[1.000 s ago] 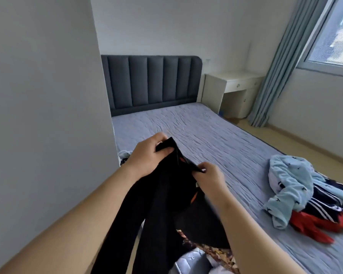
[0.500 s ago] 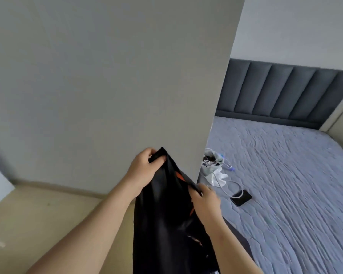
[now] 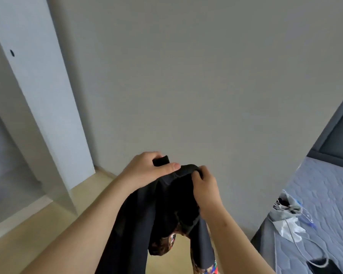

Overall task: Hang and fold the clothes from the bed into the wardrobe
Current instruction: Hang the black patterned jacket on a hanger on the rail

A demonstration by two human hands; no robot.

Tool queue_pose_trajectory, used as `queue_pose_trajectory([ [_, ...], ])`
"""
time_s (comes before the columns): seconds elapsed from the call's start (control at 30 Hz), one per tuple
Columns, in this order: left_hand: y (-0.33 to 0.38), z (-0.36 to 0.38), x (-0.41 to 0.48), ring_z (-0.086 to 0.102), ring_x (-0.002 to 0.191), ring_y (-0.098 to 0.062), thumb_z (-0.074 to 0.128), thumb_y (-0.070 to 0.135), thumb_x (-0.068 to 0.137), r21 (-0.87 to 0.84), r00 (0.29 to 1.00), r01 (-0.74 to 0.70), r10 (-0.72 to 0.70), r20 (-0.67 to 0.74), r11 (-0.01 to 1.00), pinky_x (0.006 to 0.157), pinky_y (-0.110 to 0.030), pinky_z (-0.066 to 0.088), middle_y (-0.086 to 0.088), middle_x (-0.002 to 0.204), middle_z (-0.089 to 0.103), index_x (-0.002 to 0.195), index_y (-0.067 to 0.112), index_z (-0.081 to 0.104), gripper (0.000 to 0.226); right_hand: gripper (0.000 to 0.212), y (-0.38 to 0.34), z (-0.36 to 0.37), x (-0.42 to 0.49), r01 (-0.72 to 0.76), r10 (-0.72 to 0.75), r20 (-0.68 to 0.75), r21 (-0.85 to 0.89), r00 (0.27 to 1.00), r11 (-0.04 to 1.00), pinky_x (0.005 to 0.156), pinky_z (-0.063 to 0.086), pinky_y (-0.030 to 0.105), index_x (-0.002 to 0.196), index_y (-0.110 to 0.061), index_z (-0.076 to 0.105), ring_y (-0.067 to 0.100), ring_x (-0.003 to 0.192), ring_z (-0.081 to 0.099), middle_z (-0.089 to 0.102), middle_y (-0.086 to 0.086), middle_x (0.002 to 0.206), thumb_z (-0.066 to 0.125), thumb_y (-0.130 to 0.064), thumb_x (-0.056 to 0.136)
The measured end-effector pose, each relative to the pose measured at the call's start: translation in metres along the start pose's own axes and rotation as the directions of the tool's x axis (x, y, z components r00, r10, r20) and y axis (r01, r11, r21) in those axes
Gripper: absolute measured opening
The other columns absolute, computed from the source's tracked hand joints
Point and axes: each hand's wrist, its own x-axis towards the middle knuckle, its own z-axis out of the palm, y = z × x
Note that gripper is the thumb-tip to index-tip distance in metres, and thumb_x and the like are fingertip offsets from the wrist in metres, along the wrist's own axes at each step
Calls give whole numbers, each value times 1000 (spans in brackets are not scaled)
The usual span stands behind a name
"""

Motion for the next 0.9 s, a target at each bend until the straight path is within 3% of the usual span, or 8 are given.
queue_pose_trajectory([
  [0.1, -25, -50, -8, 53, 66, 6, 53, 82, 49, 338, 996, 64, -38, -82, 939, 58, -20, 37, 24, 65, 58, 69, 40, 55, 47, 22, -31, 57, 4, 98, -99, 112, 17, 989, 995, 51, 35, 24, 69, -19, 48, 11, 55, 42, 47, -6, 59, 44, -14, 90],
  [0.2, -58, -94, -17, 52, 71, -6, 58, 68, 59, 672, 996, 74, -25, -82, 737, 54, -22, 31, 18, 75, 55, 94, 41, 49, 45, 25, -58, 116, 6, 217, -208, 202, -21, 957, 976, 49, 36, 15, 65, -22, 49, 3, 53, 44, 49, -11, 57, 48, -13, 88],
  [0.33, -111, -152, -27, 52, 73, -15, 48, 35, 77, 702, 956, 244, -43, -292, 669, 50, -23, 25, 9, 79, 52, 94, 29, 56, 19, 23, -83, 191, 6, 309, -298, 289, 9, 910, 951, 44, 34, 12, 64, -18, 53, 5, 50, 43, 48, -9, 55, 52, -12, 87],
  [0.4, -139, -191, -33, 50, 69, -14, 44, 26, 83, 628, 883, 405, -107, -456, 664, 50, -23, 26, 8, 75, 48, 87, 24, 58, 14, 20, -91, 226, 5, 341, -326, 330, 13, 886, 940, 43, 36, 11, 65, -15, 57, 1, 47, 44, 50, -9, 54, 56, -13, 85],
  [0.5, -177, -245, -45, 50, 65, -14, 44, 16, 86, 305, 796, 499, -290, -531, 811, 52, -25, 34, 7, 70, 53, 78, 24, 57, 17, 20, -99, 276, 0, 387, -348, 418, -11, 839, 922, 48, 41, 8, 64, -25, 61, -4, 53, 54, 60, -14, 57, 62, -19, 83],
  [0.67, -210, -306, -69, 51, 62, -11, 39, 0, 83, -280, 593, 319, -421, -687, 906, 45, -20, 41, 7, 83, 54, 96, 41, 57, 46, 10, -92, 357, -4, 519, -337, 528, -243, 780, 820, 57, 35, 8, 88, -28, 63, 2, 74, 53, 57, -14, 86, 58, -19, 86],
  [0.77, -228, -333, -86, 55, 68, -9, 36, -2, 82, -400, 469, 241, -467, -750, 884, 44, -15, 42, 12, 86, 56, 85, 38, 64, 49, 21, -83, 394, 0, 500, -268, 504, -408, 821, 764, 58, 36, 21, 100, -23, 61, 10, 77, 48, 50, -7, 93, 51, -12, 86],
  [0.9, -258, -380, -109, 54, 74, -10, 36, -4, 83, -495, 246, 209, -535, -808, 843, 52, -21, 45, 9, 84, 56, 74, 33, 65, 47, 20, -83, 443, 10, 465, -211, 541, -389, 814, 795, 70, 44, 29, 104, -20, 61, 20, 83, 55, 61, 3, 101, 45, -16, 92],
])
